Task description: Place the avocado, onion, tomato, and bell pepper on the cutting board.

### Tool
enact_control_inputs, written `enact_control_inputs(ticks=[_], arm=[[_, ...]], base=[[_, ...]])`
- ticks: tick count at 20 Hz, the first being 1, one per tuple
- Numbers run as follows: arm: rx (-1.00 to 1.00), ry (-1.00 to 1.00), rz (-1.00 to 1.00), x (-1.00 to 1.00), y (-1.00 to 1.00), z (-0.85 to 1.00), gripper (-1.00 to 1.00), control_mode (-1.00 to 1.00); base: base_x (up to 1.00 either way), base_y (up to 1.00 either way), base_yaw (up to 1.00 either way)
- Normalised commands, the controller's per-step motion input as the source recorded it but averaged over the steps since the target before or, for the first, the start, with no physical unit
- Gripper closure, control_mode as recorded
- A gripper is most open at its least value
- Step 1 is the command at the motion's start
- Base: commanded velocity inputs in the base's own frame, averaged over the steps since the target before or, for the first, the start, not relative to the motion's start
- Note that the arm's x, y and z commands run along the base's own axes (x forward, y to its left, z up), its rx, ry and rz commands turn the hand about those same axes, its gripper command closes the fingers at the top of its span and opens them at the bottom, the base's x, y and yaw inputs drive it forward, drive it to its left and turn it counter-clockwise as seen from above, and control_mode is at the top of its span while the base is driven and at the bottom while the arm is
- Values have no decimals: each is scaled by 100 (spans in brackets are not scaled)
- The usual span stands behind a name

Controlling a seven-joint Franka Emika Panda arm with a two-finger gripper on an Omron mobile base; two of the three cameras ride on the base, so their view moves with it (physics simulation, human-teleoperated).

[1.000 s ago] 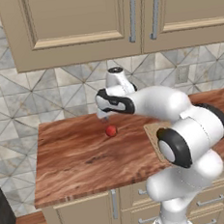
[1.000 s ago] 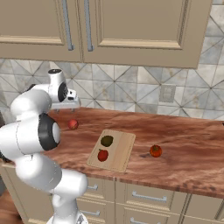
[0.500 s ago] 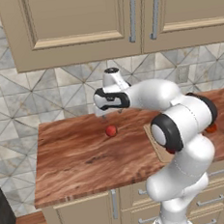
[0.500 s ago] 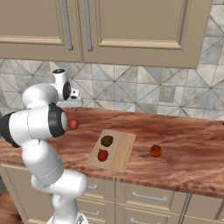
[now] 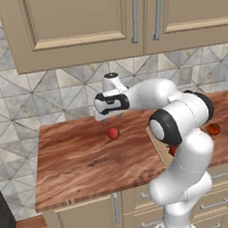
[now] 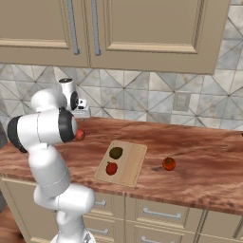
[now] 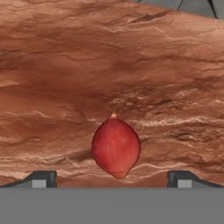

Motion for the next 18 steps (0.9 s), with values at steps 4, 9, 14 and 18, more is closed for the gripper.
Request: enact_control_inputs(ticks=[4, 9, 14, 18], arm=[[-1, 0, -1, 13, 0, -23, -100, -100], [0, 0, -3, 2, 0, -33, -100, -100], [0, 0, -3, 0, 0, -24, -100, -100], [0, 0, -4, 0, 0, -26, -100, -100]], base=[[0, 0, 0], [0, 0, 0], [0, 0, 0], [0, 0, 0]])
